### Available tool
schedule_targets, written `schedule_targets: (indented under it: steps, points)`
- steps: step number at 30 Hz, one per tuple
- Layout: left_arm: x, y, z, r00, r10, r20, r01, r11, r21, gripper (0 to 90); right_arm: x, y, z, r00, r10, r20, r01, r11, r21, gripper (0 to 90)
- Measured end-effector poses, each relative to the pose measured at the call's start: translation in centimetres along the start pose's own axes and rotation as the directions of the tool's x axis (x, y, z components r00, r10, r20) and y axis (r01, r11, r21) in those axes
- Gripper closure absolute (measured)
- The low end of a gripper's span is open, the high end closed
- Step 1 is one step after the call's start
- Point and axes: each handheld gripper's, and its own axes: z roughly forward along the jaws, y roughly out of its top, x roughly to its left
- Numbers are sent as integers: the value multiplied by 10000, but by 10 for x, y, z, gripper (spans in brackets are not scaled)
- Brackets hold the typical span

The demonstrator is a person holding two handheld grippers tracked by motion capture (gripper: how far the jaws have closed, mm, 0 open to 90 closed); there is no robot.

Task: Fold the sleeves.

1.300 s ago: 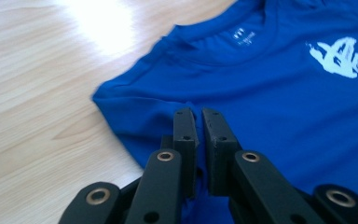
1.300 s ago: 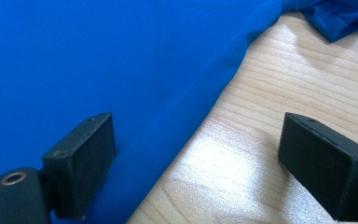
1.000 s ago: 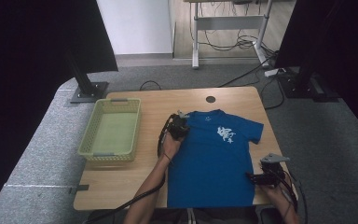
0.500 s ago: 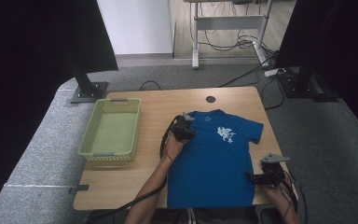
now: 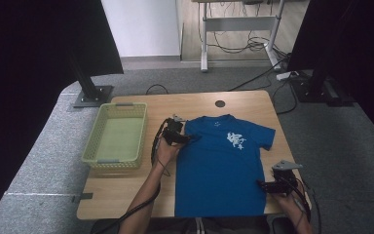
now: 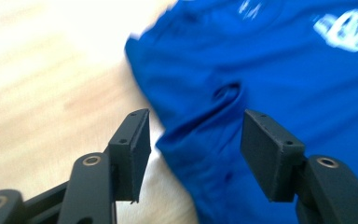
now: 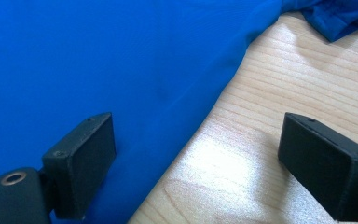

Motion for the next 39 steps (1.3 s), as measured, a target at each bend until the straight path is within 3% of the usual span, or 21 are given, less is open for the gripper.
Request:
schedule_targets:
  steps: [3,6,9,13,15,19,22,23,26,28,31,32,35,39]
  points:
    - [1,-8,5,10000,-82,-4,82,9999,89,580,0,0,0,10000,7,9,-7,10000,6,107]
    - [-3,-10,2,9999,121,73,-119,9995,-286,748,0,0,0,10000,16,9,-16,10000,9,107]
    - [-11,-10,-8,9986,428,305,-398,9949,-925,790,0,0,0,10000,8,12,-8,10000,7,107]
    - [-25,-14,-19,9917,1150,572,-1066,9854,-1330,797,0,0,0,10000,35,14,-35,10000,19,107]
    - [-33,-18,-20,9852,1567,699,-1465,9802,-1329,797,0,0,0,10000,38,21,-38,10000,17,106]
    - [-47,-27,-18,9654,2402,1018,-2286,9668,-1138,780,1,0,0,10000,49,30,-49,10000,17,107]
    - [-54,-32,-16,9488,2928,1187,-2833,9547,-910,703,1,0,0,10000,52,36,-52,10000,18,107]
    - [-54,-31,-18,9466,2990,1207,-2885,9525,-970,684,1,0,0,10000,53,37,-53,10000,18,107]
    - [-50,-26,-27,9548,2687,1273,-2507,9577,-1412,589,1,0,0,10000,56,41,-56,10000,19,106]
    - [-44,-22,-31,9646,2422,1045,-2249,9621,-1544,537,1,0,0,10000,56,40,-56,10000,19,107]
    - [-31,-18,-31,9844,1441,1006,-1273,9794,-1570,484,1,0,0,10000,56,39,-56,10000,18,107]
    - [-26,-17,-28,9881,1079,1099,-912,9848,-1476,466,1,0,0,10000,56,40,-56,10000,18,106]
    - [-19,-14,-17,9890,498,1394,-344,9932,-1110,469,1,0,0,10000,55,39,-55,10000,17,107]
    - [-28,-8,-2,9853,692,1562,-568,9950,-825,589,1,0,0,10000,59,40,-59,10000,18,106]
